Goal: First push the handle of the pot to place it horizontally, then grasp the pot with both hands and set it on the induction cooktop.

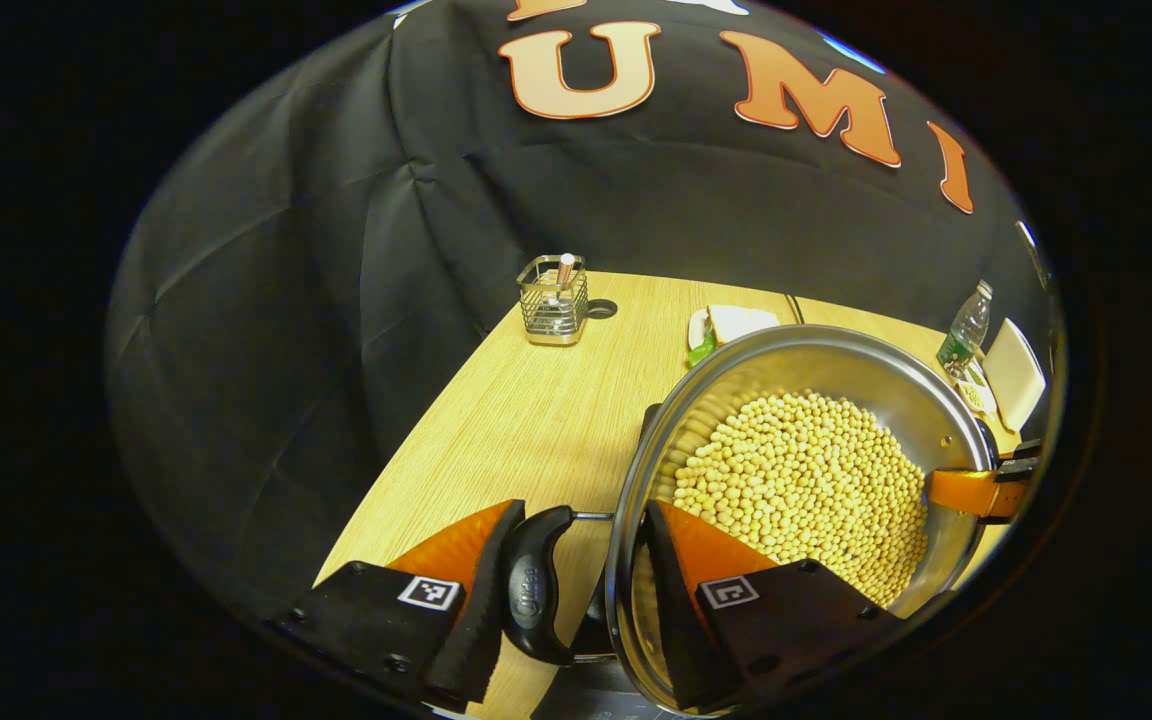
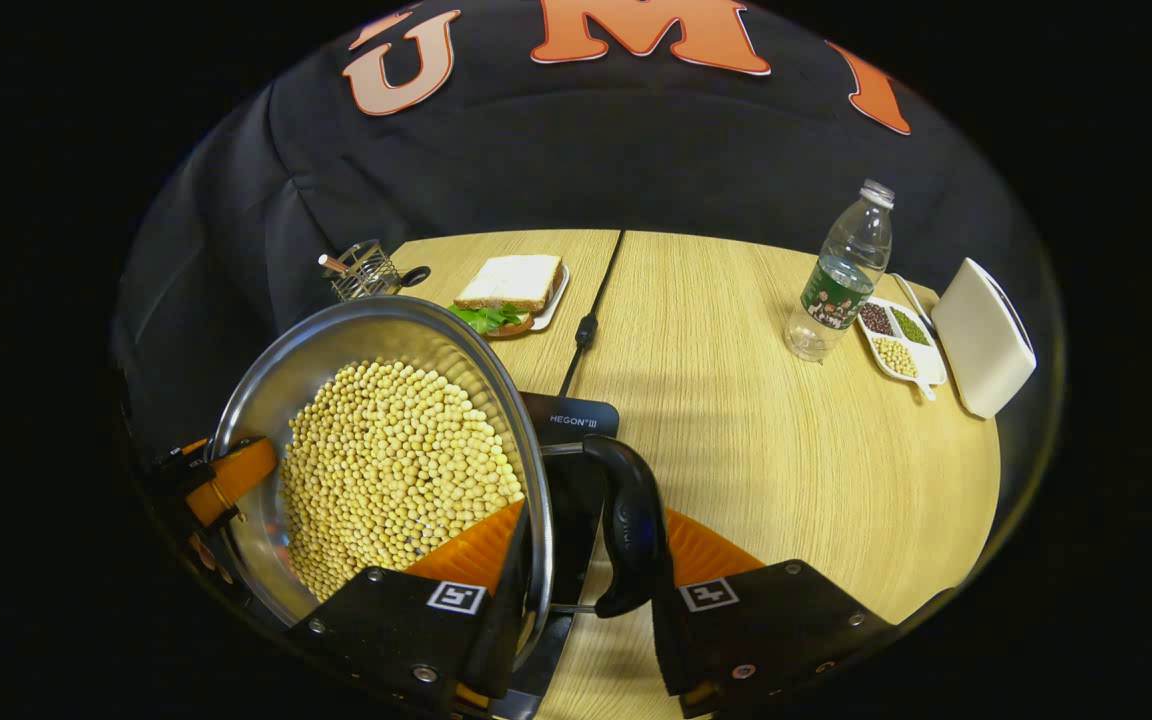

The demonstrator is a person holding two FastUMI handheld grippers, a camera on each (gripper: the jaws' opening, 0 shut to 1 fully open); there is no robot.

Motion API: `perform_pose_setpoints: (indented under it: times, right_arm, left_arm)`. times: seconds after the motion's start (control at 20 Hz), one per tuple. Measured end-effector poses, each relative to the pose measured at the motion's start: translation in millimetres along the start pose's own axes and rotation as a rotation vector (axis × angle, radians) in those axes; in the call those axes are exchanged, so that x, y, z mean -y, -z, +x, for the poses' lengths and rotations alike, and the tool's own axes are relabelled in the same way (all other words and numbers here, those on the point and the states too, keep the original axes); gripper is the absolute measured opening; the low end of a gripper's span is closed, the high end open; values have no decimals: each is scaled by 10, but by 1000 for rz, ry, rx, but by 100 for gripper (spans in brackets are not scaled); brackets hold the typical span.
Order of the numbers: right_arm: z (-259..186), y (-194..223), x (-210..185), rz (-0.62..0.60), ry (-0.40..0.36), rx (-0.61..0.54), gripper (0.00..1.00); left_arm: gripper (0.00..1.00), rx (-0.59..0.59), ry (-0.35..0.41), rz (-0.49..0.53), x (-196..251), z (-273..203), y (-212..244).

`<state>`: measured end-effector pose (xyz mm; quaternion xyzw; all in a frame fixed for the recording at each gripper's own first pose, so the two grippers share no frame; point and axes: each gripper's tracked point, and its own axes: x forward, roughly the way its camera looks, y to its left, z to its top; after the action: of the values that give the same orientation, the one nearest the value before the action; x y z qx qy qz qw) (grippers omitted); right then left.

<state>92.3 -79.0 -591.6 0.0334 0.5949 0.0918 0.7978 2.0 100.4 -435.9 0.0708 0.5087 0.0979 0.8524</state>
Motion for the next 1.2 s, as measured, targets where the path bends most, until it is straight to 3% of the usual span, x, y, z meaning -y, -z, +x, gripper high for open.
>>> perform_pose_setpoints:
  times: [0.2,0.3,0.35,0.45,0.5,0.6,0.65,0.7,0.85,0.95,1.05,1.15,1.2]
  right_arm:
    - [-75,17,65,-1,5,-21,56]
    - [-40,-37,-33,-4,9,-17,51]
    - [-50,-47,-15,-3,8,-15,56]
    - [-56,-32,0,6,2,-25,51]
    - [-55,-47,4,4,0,-23,56]
    - [-36,-62,-15,-21,4,-8,53]
    - [-44,-68,-18,-35,3,-2,55]
    - [-36,-81,-19,-42,2,13,63]
    - [-65,-38,-43,-24,-46,41,66]
    - [-141,-22,-62,14,-95,34,66]
    - [-273,-49,-31,6,-110,61,67]
    - [-445,-99,34,6,-122,98,71]
    - [-545,-166,92,7,-122,129,74]
  left_arm:
    - [73,-16,12,-9,12,18,10]
    - [73,-22,15,-10,-4,13,-23]
    - [73,-20,16,-5,-17,9,-18]
    - [70,-18,19,1,-5,23,-4]
    - [73,-18,25,-2,-5,33,-5]
    - [71,-23,29,-5,-19,26,-8]
    - [75,-24,31,-9,-14,21,-8]
    - [76,-13,35,-7,0,9,-21]
    - [81,66,66,-13,-20,20,-21]
    - [77,78,47,-47,-46,-26,-17]
    - [82,116,27,-65,-89,-157,-112]
    - [78,216,2,-71,-140,-339,-363]
    - [82,260,-11,-64,-163,-464,-488]
